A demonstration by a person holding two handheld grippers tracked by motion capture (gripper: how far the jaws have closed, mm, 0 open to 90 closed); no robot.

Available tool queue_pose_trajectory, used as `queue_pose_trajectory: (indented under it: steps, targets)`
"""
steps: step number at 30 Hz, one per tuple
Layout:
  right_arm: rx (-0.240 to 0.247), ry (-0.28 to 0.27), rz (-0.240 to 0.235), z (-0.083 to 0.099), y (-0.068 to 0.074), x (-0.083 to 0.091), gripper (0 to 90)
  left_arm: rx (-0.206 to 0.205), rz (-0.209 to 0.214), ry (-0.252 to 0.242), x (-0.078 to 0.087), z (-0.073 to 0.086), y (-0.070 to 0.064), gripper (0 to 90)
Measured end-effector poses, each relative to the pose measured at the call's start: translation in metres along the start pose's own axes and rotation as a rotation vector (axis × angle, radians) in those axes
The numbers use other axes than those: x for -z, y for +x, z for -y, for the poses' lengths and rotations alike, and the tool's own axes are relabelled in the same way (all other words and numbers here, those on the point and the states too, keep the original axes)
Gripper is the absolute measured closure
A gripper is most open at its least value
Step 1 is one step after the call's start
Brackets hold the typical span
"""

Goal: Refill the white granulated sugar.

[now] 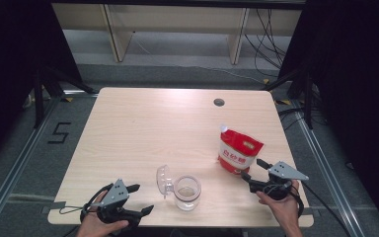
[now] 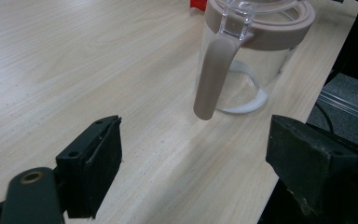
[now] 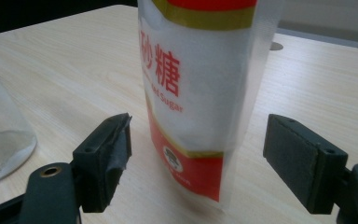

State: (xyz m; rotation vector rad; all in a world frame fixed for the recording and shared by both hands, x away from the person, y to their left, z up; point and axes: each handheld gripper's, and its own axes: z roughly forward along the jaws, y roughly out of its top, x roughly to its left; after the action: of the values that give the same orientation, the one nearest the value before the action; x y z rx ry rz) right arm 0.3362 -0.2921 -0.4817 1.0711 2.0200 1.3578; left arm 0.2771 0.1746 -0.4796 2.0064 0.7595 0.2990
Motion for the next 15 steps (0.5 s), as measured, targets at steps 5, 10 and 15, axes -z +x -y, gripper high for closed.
queue_pose_trajectory:
  steps: [5,10,15]
  targets:
    - [-0.008,0.001,0.007,-0.002,0.000,-0.008,22.6,-0.006,0.003,0.008,-0.003,0.000,-0.001,17.8]
    - [0.006,-0.012,-0.009,-0.003,-0.003,-0.015,23.8,-0.003,0.003,0.007,-0.004,0.000,-0.002,17.8]
    - [0.017,-0.045,-0.030,-0.004,-0.005,-0.024,24.4,-0.006,0.005,0.010,-0.004,0.000,-0.002,17.8]
